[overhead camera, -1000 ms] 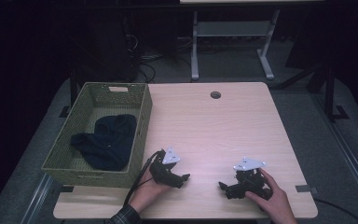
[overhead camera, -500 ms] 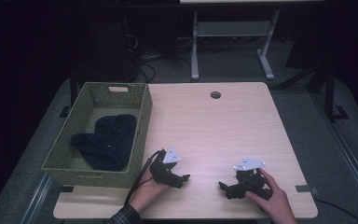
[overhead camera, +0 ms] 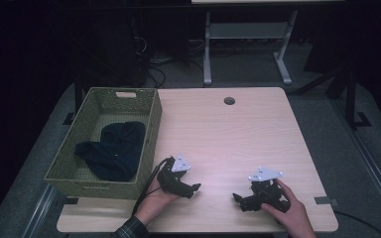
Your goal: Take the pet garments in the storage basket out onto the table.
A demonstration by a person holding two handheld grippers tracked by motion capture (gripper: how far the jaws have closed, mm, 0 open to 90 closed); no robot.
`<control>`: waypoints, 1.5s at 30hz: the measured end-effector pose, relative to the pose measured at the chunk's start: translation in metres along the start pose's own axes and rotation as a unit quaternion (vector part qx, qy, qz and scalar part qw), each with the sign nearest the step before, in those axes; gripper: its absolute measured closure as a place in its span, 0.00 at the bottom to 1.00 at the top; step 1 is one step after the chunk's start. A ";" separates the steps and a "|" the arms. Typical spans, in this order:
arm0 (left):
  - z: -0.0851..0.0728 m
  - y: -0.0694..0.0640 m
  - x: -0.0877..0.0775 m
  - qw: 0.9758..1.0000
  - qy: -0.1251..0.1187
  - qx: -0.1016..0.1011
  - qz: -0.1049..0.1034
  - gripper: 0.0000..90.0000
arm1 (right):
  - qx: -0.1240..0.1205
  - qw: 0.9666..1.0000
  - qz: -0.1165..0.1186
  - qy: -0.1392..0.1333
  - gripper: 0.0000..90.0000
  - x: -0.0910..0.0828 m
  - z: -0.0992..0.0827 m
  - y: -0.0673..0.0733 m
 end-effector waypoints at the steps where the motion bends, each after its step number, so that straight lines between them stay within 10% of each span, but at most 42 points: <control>1: 0.001 0.000 -0.002 1.000 -0.002 0.000 0.000 0.15 | 0.000 1.000 0.000 0.000 0.00 0.000 0.000 0.000; 45: 0.025 0.005 -0.030 0.999 -0.033 -0.014 -0.009 0.16 | 0.000 1.000 0.000 0.000 0.00 0.000 0.000 0.000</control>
Point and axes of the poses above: each handheld gripper's, and its own axes: x roughly forward along the jaws, z roughly out of its top, y roughly to its left, the point moved 2 cm from there along x, roughly forward along the jaws, and after that the axes turned 4 degrees about -x, right-handed, at the moved point
